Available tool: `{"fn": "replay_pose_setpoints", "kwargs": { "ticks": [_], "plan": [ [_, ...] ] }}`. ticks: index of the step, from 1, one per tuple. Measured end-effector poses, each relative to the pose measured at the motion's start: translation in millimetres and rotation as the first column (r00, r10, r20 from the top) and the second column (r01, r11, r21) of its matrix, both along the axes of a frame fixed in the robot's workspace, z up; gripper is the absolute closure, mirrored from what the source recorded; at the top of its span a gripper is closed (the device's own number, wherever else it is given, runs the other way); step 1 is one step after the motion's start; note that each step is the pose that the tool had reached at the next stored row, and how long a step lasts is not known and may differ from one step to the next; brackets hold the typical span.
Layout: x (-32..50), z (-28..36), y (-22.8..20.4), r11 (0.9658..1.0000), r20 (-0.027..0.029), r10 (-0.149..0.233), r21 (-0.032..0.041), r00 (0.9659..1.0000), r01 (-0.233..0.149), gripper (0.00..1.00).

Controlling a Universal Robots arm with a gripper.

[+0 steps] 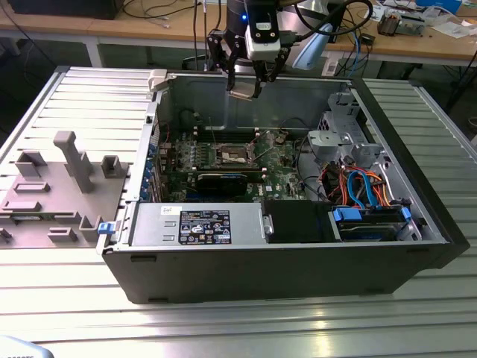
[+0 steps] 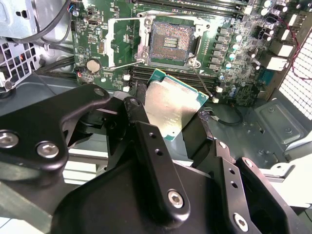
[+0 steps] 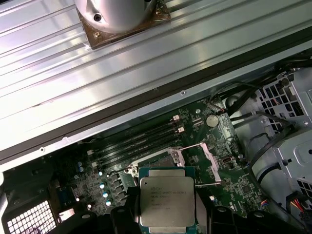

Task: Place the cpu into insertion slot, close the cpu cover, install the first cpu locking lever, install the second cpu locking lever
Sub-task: 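Place the cpu into insertion slot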

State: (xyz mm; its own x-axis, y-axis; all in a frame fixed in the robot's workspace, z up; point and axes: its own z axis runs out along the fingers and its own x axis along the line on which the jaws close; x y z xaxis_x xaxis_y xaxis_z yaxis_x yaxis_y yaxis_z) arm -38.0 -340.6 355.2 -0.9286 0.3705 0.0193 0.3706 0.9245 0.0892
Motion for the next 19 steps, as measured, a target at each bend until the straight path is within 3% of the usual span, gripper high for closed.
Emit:
{"fn": "replay_pose_setpoints", "kwargs": {
  "ticks": [19],
  "plan": [
    [0.0,0.0,0.0,0.9999,0.0000,-0.011,0.0000,0.9999,0.011,0.45]
  ]
}}
